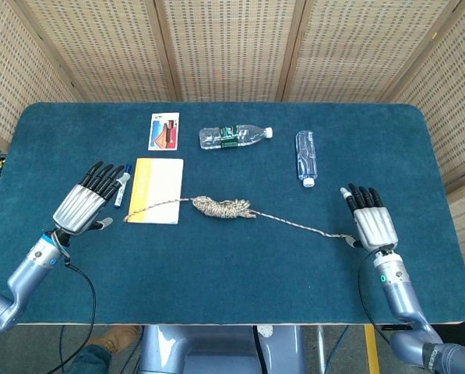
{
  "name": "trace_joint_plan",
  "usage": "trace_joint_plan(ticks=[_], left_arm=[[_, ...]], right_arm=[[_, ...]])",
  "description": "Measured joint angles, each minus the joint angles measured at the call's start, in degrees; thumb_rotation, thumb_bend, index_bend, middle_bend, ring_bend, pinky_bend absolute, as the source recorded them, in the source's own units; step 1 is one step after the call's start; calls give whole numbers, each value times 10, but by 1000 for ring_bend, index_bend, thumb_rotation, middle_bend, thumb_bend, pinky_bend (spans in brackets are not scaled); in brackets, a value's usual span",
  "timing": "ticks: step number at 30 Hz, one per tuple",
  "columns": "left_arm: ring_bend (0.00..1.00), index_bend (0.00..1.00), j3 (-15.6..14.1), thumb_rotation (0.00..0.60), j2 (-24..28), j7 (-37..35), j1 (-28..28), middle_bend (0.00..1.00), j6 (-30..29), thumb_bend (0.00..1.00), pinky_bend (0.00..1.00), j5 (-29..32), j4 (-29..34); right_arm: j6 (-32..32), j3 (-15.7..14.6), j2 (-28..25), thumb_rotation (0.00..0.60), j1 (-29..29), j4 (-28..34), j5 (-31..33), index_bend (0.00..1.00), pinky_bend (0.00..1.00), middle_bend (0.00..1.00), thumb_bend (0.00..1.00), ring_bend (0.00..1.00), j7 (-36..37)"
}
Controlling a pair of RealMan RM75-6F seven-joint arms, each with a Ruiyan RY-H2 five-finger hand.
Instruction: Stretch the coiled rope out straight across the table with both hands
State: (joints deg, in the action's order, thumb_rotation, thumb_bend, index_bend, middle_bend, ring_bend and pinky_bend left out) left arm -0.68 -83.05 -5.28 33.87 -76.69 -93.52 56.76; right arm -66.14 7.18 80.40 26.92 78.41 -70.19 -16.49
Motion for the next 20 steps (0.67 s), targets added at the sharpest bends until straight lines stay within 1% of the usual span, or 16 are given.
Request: trace_joint_plan(ticks=[3, 5, 10, 13, 17, 20], left_arm=[[0, 0, 4, 600, 29, 23, -21, 0, -9, 0, 0, 21, 71], [0, 0, 6, 600, 50, 49, -40, 0, -15, 0, 0, 40, 129], [0, 0, 5, 600, 98, 117, -99, 0, -42, 0, 0, 86, 268], [0, 0, 0, 600, 114, 152, -143, 0, -73, 0, 0, 104, 314], [0, 0, -10, 600, 126, 164, -196, 0, -115, 0, 0, 124, 362], [0, 0, -20, 600, 132, 167, -228, 0, -144, 0, 0, 124, 384]], right_arm=[[-32, -6, -15, 600, -17, 18, -32, 0, 0, 0, 0, 0, 33], [-56, -13, -26, 600, -30, 31, -55, 0, 0, 0, 0, 0, 54], [-113, -29, -49, 600, -64, 63, -100, 0, 0, 0, 0, 0, 75], [-146, -38, -60, 600, -84, 82, -119, 0, 0, 0, 0, 0, 74], [-190, -56, -77, 600, -117, 119, -147, 0, 0, 0, 0, 0, 65], [-213, -68, -86, 600, -138, 140, -164, 0, 0, 0, 0, 0, 48]])
